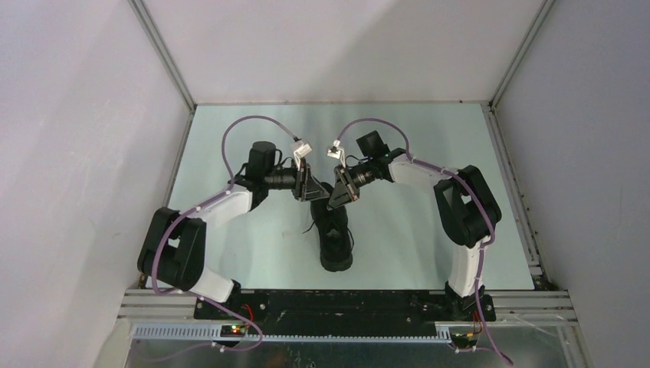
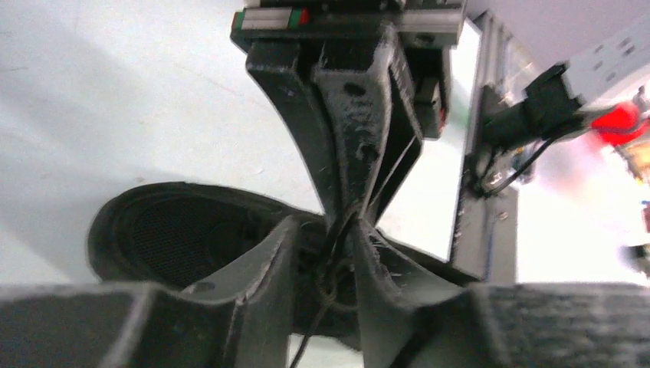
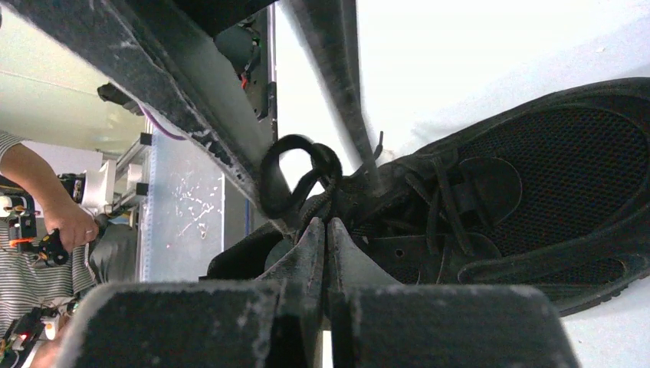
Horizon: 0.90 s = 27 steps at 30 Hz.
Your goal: Tie the shoes
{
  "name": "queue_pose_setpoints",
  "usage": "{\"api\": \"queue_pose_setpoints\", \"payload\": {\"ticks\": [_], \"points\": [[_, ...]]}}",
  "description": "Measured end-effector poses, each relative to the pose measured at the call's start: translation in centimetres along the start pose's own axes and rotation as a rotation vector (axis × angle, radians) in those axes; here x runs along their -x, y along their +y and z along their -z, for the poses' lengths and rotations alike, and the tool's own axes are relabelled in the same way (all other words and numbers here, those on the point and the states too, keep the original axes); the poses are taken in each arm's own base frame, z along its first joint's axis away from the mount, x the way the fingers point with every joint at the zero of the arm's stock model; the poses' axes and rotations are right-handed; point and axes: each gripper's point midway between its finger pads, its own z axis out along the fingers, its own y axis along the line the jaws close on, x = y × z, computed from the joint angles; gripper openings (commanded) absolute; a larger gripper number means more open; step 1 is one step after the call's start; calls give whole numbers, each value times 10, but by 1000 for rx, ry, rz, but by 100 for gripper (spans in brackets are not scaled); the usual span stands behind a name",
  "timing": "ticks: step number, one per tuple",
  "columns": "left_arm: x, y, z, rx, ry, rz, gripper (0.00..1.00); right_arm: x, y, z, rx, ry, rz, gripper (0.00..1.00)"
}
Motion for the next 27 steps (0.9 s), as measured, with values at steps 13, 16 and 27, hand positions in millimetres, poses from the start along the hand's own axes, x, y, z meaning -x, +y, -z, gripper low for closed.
{"api": "queue_pose_setpoints", "payload": {"ticks": [13,16,27], "points": [[-24,1,18,42,-4,140,0,-12,-16,33,-114,-59,-90,0],[-42,5,22,84,52,180,0,-14,-17,40,-136,-72,-92,0],[-88,16,42,201,204,318,0,-30,-25,45,-197,-55,-124,0]]}}
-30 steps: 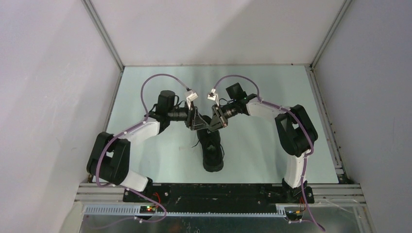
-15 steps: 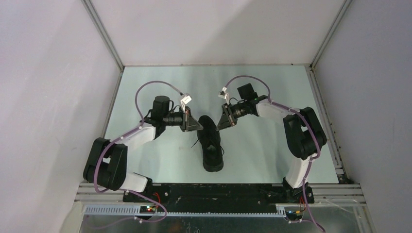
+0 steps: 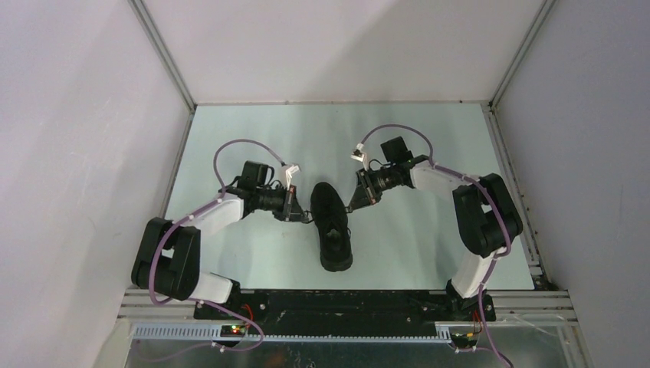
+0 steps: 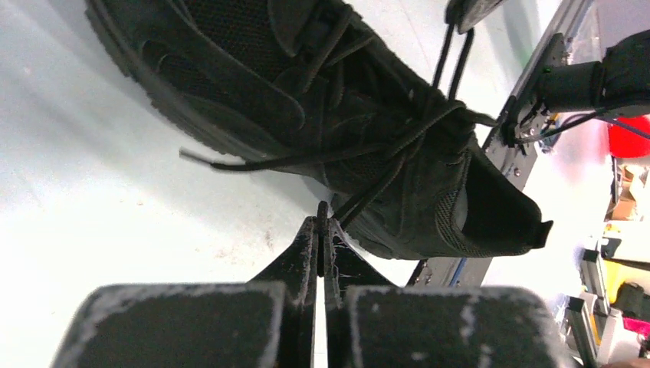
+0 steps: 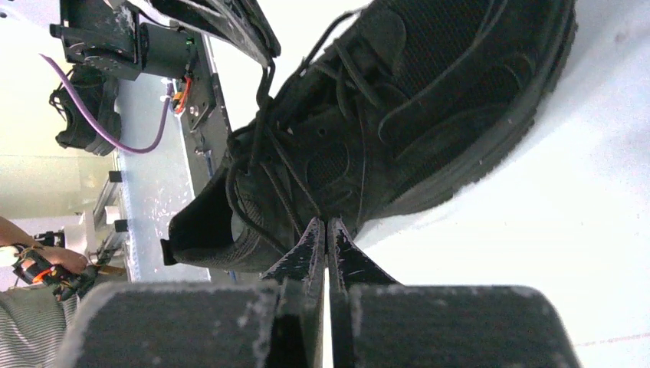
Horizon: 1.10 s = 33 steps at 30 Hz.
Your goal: Tie the shoes
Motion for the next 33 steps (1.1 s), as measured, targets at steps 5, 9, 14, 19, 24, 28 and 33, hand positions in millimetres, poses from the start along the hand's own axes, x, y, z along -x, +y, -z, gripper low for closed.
{"api": "queue_pose_setpoints", "payload": {"ticks": [5,9,14,19,24,28,33], "points": [[-1,12,3,74,1,27,0,-12,-6,8,-27,-1,-27,0],[2,19,7,117,-20,56,0,-18,-7,15,-44,-11,-37,0],[9,24,15,154,-53,74,0,-18,-5,26,-63,-39,-33,0],[11,26,19,183,-74,71,0,-20,-7,34,-76,-56,-36,0],[4,33,20,223,-66,100,0,-25,-8,35,-79,-53,-45,0],[7,43,26,279,-89,125,0,-25,-9,39,-83,-65,-52,0],[14,46,35,314,-142,139,0,-24,-11,47,-91,-86,-57,0]]}}
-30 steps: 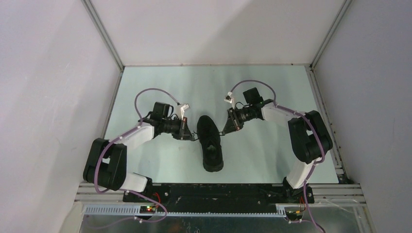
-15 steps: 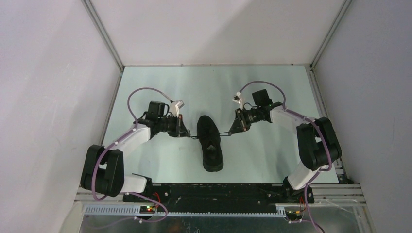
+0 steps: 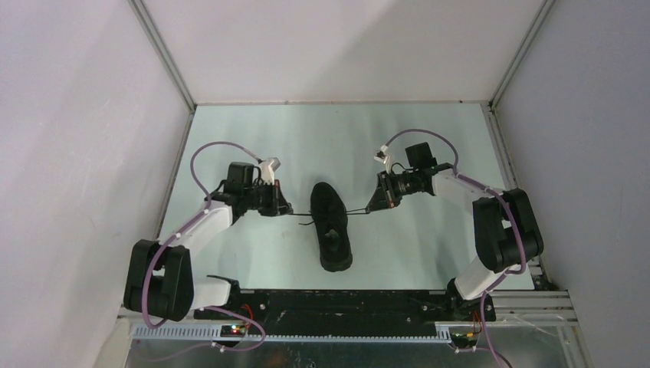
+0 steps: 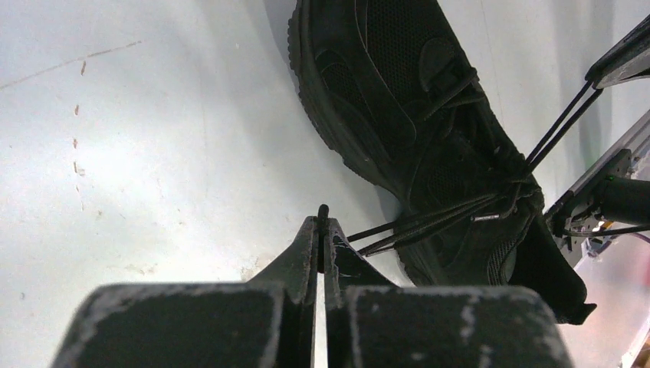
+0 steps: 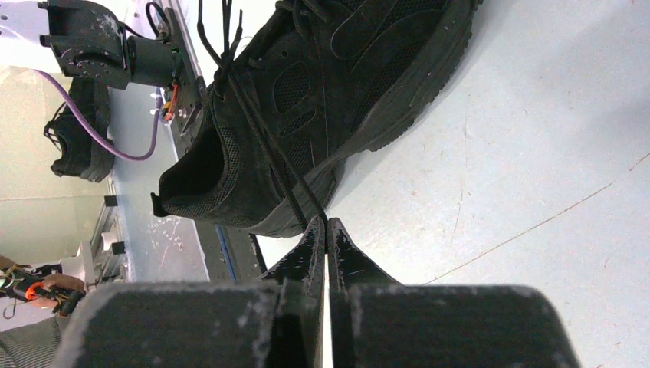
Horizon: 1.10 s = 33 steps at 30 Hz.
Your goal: Tie the shoes
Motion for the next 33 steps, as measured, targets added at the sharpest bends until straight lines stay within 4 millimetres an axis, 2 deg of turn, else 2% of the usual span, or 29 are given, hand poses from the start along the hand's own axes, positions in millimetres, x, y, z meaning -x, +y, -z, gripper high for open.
{"api": "queue_pose_setpoints", "payload": {"ticks": [8,17,25,33], "points": [[0,0,1,2,-8,3,0,-5,-1,0,2,4,-13,0],[14,2,10,46,-77,-28,0,-1,-9,13,-24,-34,-36,0],[14,5,11,62,-79,-24,0,-2,-10,13,-32,-38,-34,0],[16,17,15,107,-90,7,0,-1,-14,18,-47,-64,-47,0]]}}
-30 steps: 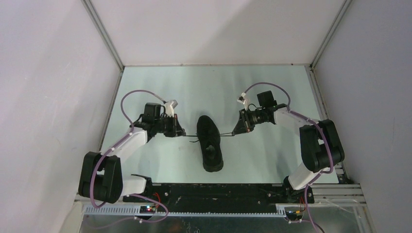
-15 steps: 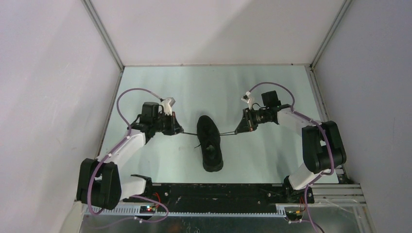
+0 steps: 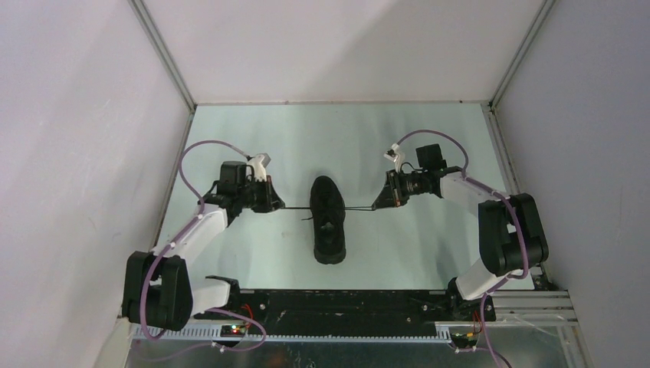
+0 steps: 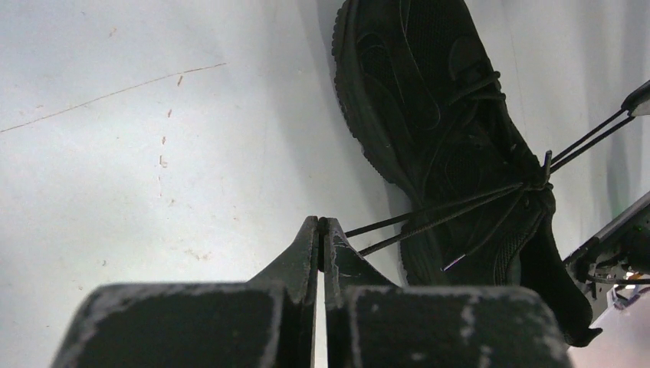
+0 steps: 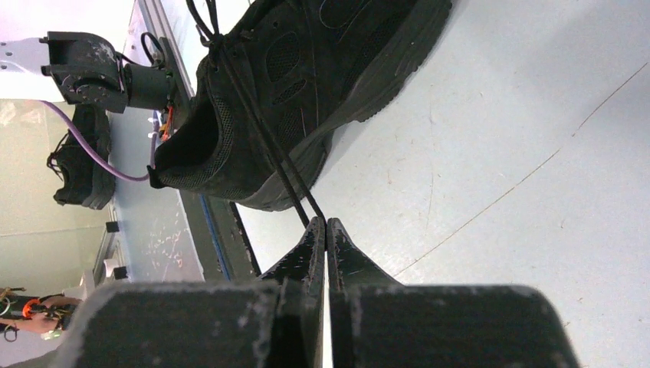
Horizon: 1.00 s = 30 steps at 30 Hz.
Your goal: Tie the shoes
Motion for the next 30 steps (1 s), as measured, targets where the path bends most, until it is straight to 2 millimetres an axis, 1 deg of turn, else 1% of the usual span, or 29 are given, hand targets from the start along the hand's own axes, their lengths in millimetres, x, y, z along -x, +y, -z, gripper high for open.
{"api": "queue_pose_setpoints", "payload": {"ticks": [3,8,30], "points": [[3,4,2,9,-12,15,0,3,-1,0,-2,-10,6,0],[0,4,2,10,-10,25,0,4,0,1,-5,-18,16,0],[3,4,5,16,-28,17,0,6,-6,1,-37,-32,11,0]]}}
